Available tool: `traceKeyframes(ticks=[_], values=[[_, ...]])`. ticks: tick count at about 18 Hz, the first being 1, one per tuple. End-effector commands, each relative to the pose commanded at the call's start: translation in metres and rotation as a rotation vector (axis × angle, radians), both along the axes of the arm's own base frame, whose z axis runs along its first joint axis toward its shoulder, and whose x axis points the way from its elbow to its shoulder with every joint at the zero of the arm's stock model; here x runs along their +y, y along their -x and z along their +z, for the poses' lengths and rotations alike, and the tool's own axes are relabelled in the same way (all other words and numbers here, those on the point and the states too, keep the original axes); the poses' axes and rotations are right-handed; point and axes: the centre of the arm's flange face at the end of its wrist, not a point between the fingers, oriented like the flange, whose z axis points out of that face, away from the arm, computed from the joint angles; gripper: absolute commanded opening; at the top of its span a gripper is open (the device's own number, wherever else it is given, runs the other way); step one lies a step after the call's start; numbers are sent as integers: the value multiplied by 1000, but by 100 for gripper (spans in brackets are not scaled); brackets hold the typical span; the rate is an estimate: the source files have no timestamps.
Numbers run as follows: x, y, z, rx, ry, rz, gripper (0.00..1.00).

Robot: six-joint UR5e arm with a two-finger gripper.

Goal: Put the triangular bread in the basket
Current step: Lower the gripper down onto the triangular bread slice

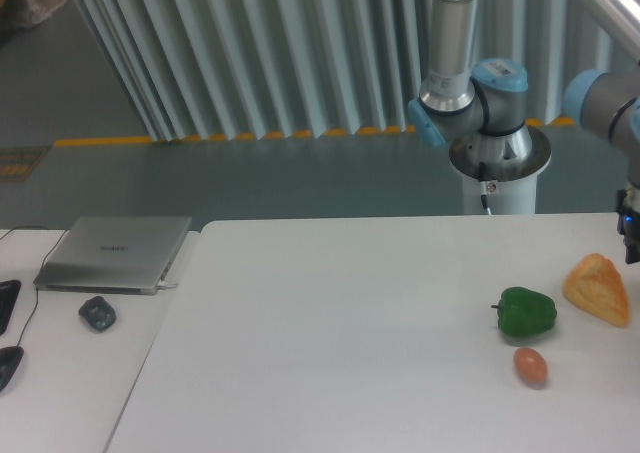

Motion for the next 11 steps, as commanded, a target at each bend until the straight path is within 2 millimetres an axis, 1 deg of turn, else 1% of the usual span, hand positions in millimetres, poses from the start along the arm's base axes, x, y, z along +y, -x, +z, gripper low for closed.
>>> traceKeyframes(ticks=[1,5,6,7,9,11], values=[[1,-1,-7,-6,6,13,100],[6,-9,-14,-8,21,39,100],[7,-9,-13,-4,23,38,100],[4,-7,-16,14,65,35,100],[13,-14,-22,24,97,22,100],[14,-15,-26,22,106,30,100]])
